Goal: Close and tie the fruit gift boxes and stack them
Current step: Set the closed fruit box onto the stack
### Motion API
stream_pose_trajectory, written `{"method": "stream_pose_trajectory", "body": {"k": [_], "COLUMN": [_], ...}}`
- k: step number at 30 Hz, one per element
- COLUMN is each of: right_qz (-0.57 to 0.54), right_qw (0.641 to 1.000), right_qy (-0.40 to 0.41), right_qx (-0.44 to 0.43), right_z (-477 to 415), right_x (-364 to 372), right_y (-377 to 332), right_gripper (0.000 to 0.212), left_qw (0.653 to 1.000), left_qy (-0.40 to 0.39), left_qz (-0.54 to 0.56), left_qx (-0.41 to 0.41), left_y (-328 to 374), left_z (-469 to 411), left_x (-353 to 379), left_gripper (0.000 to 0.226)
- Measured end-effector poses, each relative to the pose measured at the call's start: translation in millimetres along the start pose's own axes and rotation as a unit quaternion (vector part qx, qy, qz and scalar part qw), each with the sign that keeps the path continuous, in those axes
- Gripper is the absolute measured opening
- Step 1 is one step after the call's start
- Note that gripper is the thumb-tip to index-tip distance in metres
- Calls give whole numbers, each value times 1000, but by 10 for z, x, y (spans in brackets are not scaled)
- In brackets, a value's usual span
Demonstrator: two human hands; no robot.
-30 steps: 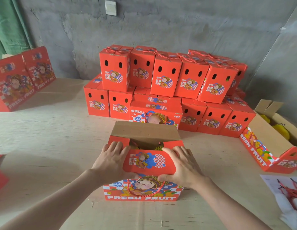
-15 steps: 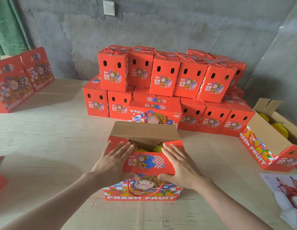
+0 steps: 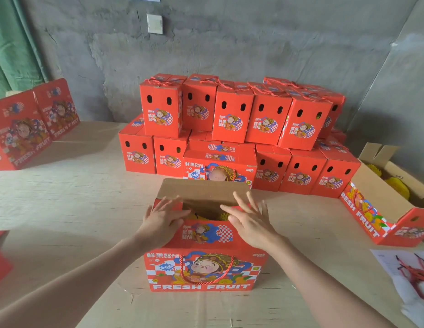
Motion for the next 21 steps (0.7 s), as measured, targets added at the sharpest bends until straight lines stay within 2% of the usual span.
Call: {"method": "stream_pose_trajectory", "body": {"k": [2,3,5,7,9,10,13,16,19,21], "right_qz": [14,13,1,-13,-26,-42,-149,-251,-342,-380], "right_qw": [998,997,996,995,993,990,968,945,909,883], "right_qy": [-6,-9,-11,1,33,58,110,109,171,220], "right_qx": [57,73,87,96,109,121,171,182,165,163], "right_z": [-54,-73,-92,-94,-67,-46,14,30,80,136], "right_x": [89,116,134,124,120,117,96,81,49,13], "right_y": [8,16,32,41,36,36,78,117,140,166], "right_gripper": [51,56,66,73,81,87,111,122,116,97], "left_qw": [991,983,959,914,865,858,898,925,930,928], "left_qy": [82,96,89,96,142,161,182,211,246,261], "left_qz": [68,103,196,325,420,428,349,278,247,239], "left_qx": [-77,-117,-186,-223,-234,-233,-197,-149,-117,-116], "left_y": [-64,-103,-207,-308,-353,-362,-337,-311,-295,-294], "left_z": [-143,-210,-342,-440,-461,-455,-396,-322,-232,-184], "left_x": [-84,-107,-109,-117,-147,-159,-149,-160,-195,-212], "left_gripper": [67,82,103,108,105,105,95,63,38,28]}}
Point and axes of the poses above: each hand's wrist, its own z-axis away from the middle knuckle, its own x-axis out of the palm, y = z × x, the point moved 3 cm from there along -z, towards the middle knuckle, and after that the axes turned 5 degrees about z, right-handed, at the moved point
